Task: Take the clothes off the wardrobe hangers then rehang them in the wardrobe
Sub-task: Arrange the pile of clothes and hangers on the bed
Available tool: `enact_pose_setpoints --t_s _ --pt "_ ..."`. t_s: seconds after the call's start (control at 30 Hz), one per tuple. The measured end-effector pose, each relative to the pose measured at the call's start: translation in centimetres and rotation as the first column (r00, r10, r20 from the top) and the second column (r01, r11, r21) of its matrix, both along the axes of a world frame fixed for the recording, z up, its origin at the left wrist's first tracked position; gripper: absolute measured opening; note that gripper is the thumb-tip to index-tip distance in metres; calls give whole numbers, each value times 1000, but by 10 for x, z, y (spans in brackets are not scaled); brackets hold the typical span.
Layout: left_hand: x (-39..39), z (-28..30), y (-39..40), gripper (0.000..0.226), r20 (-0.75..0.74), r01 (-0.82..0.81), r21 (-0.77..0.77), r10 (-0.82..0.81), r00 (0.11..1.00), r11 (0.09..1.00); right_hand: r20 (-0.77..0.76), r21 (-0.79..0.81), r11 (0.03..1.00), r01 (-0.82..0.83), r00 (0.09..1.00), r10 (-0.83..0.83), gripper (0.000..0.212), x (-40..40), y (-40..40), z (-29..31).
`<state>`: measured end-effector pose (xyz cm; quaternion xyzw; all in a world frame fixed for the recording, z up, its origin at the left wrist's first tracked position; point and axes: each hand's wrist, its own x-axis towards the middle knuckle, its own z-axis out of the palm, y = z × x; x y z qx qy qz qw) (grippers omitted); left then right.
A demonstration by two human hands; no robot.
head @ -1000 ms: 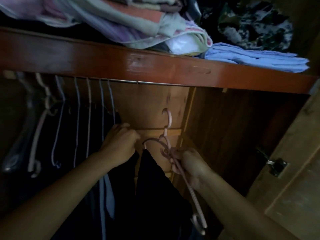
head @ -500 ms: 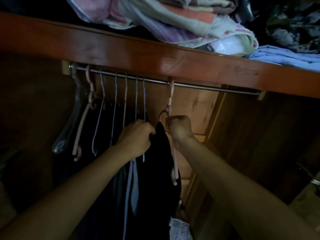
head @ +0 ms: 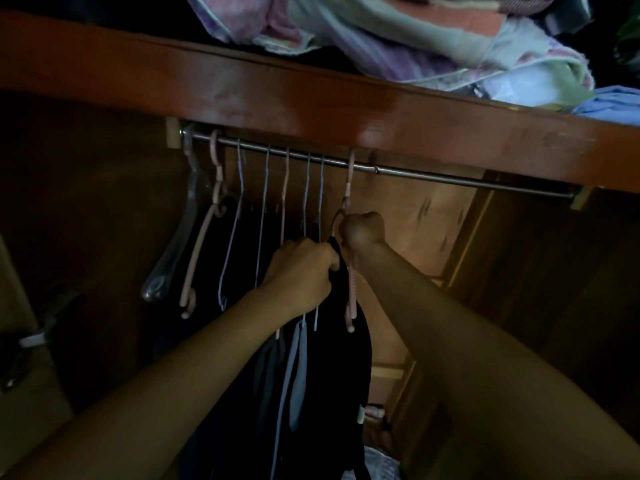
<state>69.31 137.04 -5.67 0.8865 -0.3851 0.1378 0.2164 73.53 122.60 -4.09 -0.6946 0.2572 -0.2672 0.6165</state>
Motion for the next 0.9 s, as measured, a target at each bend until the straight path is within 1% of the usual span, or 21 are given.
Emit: enact_pose_setpoints --t_s 0.07,0.1,0.2,0.3,0.37,0.43,0.5,0.6,0.7,0.83,0.9 --pt "-1 -1 -2 31 12 6 1 -6 1000 1000 36 95 996 0 999 -4 13 3 1 -2" --pt "-1 -1 -2 28 21 5 1 -5 1000 1000 44 116 993 2 999 -8 13 5 1 -4" --pt "-2 -1 -3 26 31 3 -4 -3 1000 1000 1 43 999 7 1000 -7 19 5 0 -11" --pt "-4 -1 -2 27 49 -12 -30 14 999 999 14 65 993 -97 995 96 26 -4 -4 -18" --pt "-7 1 -2 27 71 -26 -75 31 997 997 49 91 980 -175 984 171 32 -18 -5 -19" --pt "-12 3 -4 24 89 -12 -123 23 996 992 58 90 973 -212 977 207 35 -37 -9 -22" --pt "-19 6 -9 20 108 21 -143 -5 994 989 27 130 971 -202 979 200 32 -62 -16 -26" --pt "-29 7 -24 17 83 62 -108 -53 995 992 -45 154 974 -165 984 174 26 -103 -31 -32" --pt "-39 4 -41 16 25 87 -74 -86 996 993 -128 88 984 -157 977 168 21 -143 -43 -33" --pt "-59 -7 -63 12 27 128 -152 -125 992 980 -282 -107 970 -216 943 179 19 -197 -63 -33" --pt "-73 -12 -73 18 -2 179 -126 -181 984 976 -368 -206 946 -250 916 161 15 -225 -77 -34"
